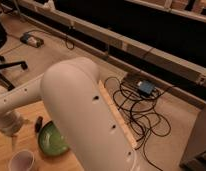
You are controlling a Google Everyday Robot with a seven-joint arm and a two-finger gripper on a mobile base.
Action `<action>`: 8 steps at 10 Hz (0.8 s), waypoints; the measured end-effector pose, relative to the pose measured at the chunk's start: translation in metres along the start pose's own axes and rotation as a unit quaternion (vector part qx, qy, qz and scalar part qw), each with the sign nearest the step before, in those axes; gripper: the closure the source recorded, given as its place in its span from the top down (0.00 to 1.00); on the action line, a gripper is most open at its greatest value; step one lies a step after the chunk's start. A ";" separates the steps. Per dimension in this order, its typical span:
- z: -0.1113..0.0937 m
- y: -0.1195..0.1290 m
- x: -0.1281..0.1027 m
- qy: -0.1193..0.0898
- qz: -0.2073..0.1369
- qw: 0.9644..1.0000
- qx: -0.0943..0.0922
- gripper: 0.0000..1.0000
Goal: Knock the eraser over
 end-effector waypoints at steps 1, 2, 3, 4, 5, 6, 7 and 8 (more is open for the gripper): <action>0.000 0.011 0.008 -0.001 0.013 1.000 -0.002 0.80; 0.001 0.020 0.014 -0.001 0.025 1.000 -0.004 0.80; 0.001 0.028 0.018 -0.002 0.031 1.000 -0.004 0.80; 0.001 0.029 0.018 -0.003 0.027 1.000 -0.003 0.80; 0.001 0.025 0.015 -0.006 0.022 1.000 -0.003 0.80; 0.003 0.014 0.012 -0.008 0.019 1.000 -0.004 0.80; 0.005 0.001 0.010 -0.009 0.018 1.000 -0.006 0.80; 0.006 -0.009 0.009 -0.009 0.019 1.000 -0.006 0.80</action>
